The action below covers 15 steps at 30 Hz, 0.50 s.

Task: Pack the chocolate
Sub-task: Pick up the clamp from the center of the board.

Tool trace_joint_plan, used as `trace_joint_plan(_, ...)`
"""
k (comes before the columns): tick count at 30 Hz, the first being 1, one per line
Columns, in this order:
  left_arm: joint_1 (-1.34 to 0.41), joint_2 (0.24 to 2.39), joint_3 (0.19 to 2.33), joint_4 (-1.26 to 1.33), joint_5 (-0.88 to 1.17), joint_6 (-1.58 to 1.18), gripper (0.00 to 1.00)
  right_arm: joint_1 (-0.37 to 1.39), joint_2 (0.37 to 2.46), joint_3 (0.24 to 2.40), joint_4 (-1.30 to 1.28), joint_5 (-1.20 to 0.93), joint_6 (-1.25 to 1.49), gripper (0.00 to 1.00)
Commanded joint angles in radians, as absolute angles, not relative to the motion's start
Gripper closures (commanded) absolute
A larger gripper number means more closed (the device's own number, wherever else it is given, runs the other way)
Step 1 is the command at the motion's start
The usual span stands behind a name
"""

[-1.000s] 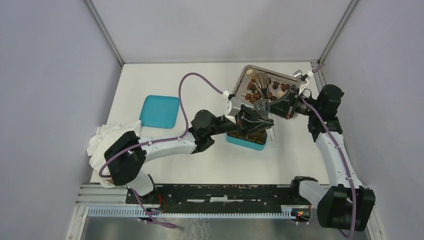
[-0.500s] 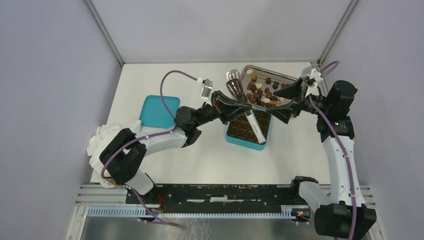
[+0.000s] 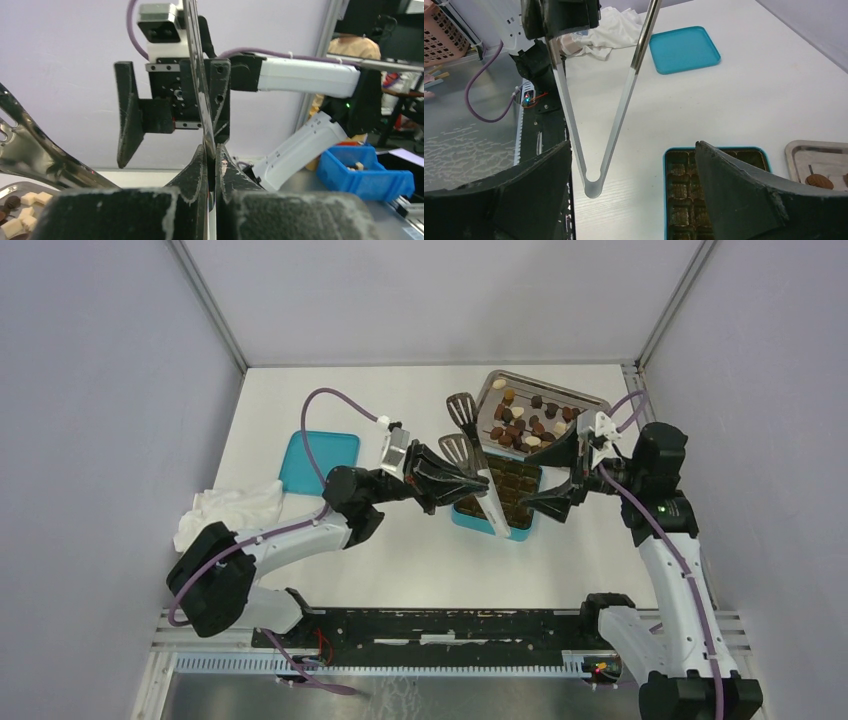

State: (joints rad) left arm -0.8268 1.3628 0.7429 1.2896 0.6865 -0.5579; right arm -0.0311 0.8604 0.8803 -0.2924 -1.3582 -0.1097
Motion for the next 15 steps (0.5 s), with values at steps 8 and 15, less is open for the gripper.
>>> trace_joint_plan(8,-0.854,1.423,0.866,1.346,0.856,-0.548,0.98,0.129,0.892,0.825,0.053,-1.219,0.265,0.14)
trace_joint_plan(15,-0.861,1.445,0.88,1.339,0.82,-0.54,0.98,0.176,0.906,0.798,0.101,-1.172,0.326,0.36)
